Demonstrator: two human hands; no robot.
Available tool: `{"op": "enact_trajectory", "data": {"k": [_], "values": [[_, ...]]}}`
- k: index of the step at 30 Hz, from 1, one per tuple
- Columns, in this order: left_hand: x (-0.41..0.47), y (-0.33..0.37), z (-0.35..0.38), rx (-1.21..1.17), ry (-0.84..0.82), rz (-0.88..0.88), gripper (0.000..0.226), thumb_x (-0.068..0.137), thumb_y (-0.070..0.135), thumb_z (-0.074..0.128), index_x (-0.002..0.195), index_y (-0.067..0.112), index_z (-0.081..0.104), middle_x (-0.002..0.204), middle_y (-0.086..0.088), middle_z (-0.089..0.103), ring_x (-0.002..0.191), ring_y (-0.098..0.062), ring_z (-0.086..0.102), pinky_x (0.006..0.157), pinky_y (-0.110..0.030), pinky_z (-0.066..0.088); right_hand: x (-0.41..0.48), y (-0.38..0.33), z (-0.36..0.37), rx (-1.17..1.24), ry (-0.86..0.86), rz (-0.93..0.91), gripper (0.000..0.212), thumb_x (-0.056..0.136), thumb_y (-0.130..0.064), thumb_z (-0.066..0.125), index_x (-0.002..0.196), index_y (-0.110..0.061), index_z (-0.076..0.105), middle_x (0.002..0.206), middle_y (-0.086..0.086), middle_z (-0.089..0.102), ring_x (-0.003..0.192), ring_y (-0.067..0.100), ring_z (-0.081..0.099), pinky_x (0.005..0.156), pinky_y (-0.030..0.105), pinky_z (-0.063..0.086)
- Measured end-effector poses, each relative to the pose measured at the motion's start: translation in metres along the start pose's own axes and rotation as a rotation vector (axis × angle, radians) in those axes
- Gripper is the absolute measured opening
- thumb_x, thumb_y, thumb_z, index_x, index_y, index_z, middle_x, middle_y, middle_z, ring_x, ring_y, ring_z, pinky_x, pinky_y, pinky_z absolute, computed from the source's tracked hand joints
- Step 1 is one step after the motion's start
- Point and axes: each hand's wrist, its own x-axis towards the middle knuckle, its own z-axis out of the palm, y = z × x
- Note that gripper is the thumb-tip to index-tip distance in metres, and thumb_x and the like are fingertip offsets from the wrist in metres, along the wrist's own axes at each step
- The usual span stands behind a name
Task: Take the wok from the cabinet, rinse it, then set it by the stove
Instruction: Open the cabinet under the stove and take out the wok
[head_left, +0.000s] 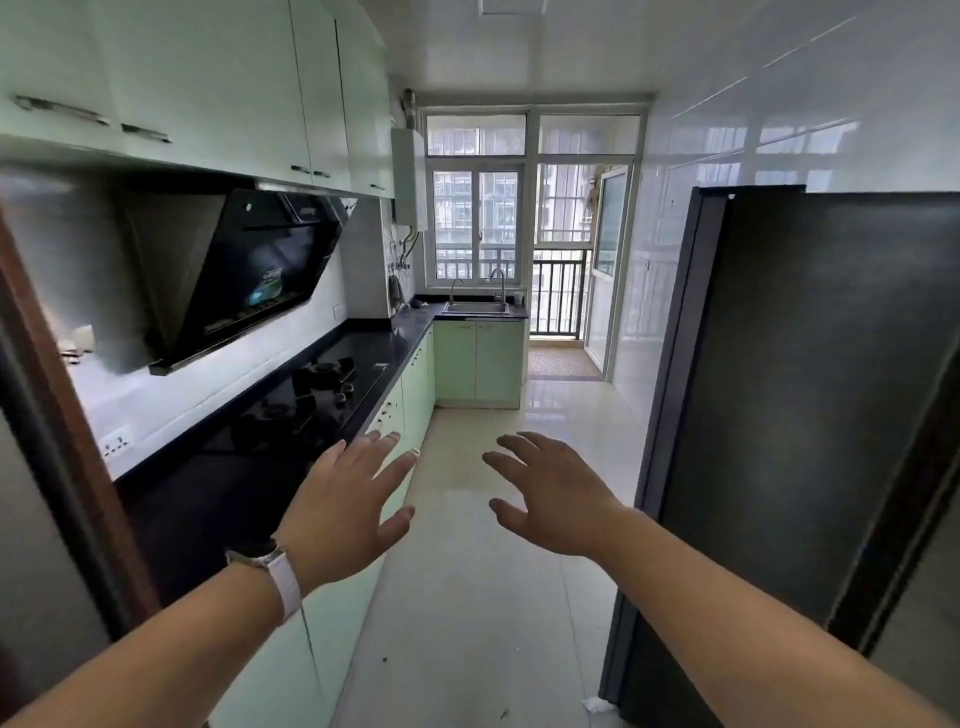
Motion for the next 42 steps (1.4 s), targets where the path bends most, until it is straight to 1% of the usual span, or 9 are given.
{"op": "enact_trajectory", "data": {"k": [4,14,17,21,25,32,37,40,42], "values": [[0.008,-0.014,0.026,-0.002,-0.021,-0.002,0.06,0.083,0.054,0.044,0.132,0.022,0.055,0.139,-0.008,0.057,0.13,-0.029,0.053,0.103,-0.051,0.045,0.021,-0.004,0.026,0.032,-0.053,0.009,0.062,0.098,-0.051,0.046,0.153,-0.026,0.037,0.161,0.005,0.035,0.15,0.027,0.027,0.12,0.04,0.021],[0.057,-0.072,0.148,-0.139,-0.06,0.088,0.057,0.081,0.052,0.051,0.128,0.021,0.059,0.132,-0.008,0.062,0.122,-0.029,0.059,0.097,-0.052,0.049,0.103,0.027,0.112,0.003,-0.184,0.049,0.063,0.096,-0.052,0.045,0.153,-0.026,0.039,0.161,0.004,0.037,0.15,0.027,0.029,0.12,0.038,0.022],[0.077,-0.093,0.183,-0.179,-0.072,0.122,0.055,0.081,0.051,0.051,0.126,0.021,0.059,0.13,-0.008,0.063,0.119,-0.029,0.06,0.096,-0.05,0.05,0.133,0.037,0.133,-0.025,-0.227,0.081,0.063,0.098,-0.054,0.044,0.155,-0.028,0.034,0.163,0.002,0.033,0.151,0.026,0.026,0.12,0.037,0.021],[0.099,-0.104,0.223,-0.295,-0.137,0.002,0.053,0.08,0.05,0.048,0.123,0.022,0.059,0.125,-0.008,0.065,0.116,-0.031,0.062,0.094,-0.05,0.051,0.166,0.038,0.158,-0.002,-0.273,0.114,0.064,0.098,-0.055,0.043,0.155,-0.028,0.033,0.163,0.002,0.031,0.151,0.026,0.024,0.12,0.038,0.022],[0.111,-0.103,0.255,-0.317,-0.162,0.027,0.052,0.08,0.051,0.046,0.123,0.023,0.057,0.125,-0.007,0.064,0.116,-0.031,0.061,0.094,-0.051,0.051,0.187,0.04,0.176,0.014,-0.286,0.119,0.064,0.097,-0.053,0.045,0.154,-0.026,0.036,0.162,0.005,0.034,0.15,0.029,0.027,0.119,0.04,0.023],[0.126,-0.119,0.288,-0.373,-0.147,-0.077,0.052,0.08,0.049,0.048,0.122,0.02,0.057,0.124,-0.011,0.064,0.116,-0.034,0.06,0.094,-0.05,0.05,0.219,0.059,0.213,0.049,-0.33,0.1,0.064,0.098,-0.054,0.044,0.155,-0.027,0.033,0.164,0.002,0.031,0.151,0.025,0.024,0.12,0.036,0.019],[0.128,-0.134,0.304,-0.343,-0.178,-0.11,0.053,0.081,0.048,0.05,0.125,0.02,0.055,0.129,-0.01,0.062,0.119,-0.033,0.059,0.096,-0.051,0.049,0.252,0.065,0.252,0.102,-0.363,0.032,0.073,0.09,-0.062,0.03,0.152,-0.025,0.041,0.16,0.005,0.039,0.148,0.028,0.032,0.117,0.039,0.027],[0.129,-0.148,0.318,-0.298,-0.223,-0.172,0.053,0.081,0.048,0.049,0.125,0.019,0.057,0.127,-0.011,0.064,0.118,-0.032,0.06,0.095,-0.051,0.049,0.281,0.075,0.278,0.139,-0.38,-0.026,0.063,0.095,-0.054,0.046,0.15,-0.023,0.043,0.157,0.006,0.042,0.147,0.029,0.035,0.116,0.041,0.029],[0.13,-0.158,0.329,-0.249,-0.278,-0.228,0.053,0.081,0.049,0.048,0.125,0.02,0.058,0.127,-0.01,0.064,0.118,-0.032,0.06,0.096,-0.051,0.049,0.304,0.081,0.295,0.172,-0.392,-0.078,0.062,0.095,-0.052,0.05,0.15,-0.023,0.044,0.157,0.006,0.042,0.146,0.029,0.035,0.116,0.041,0.029]]}}
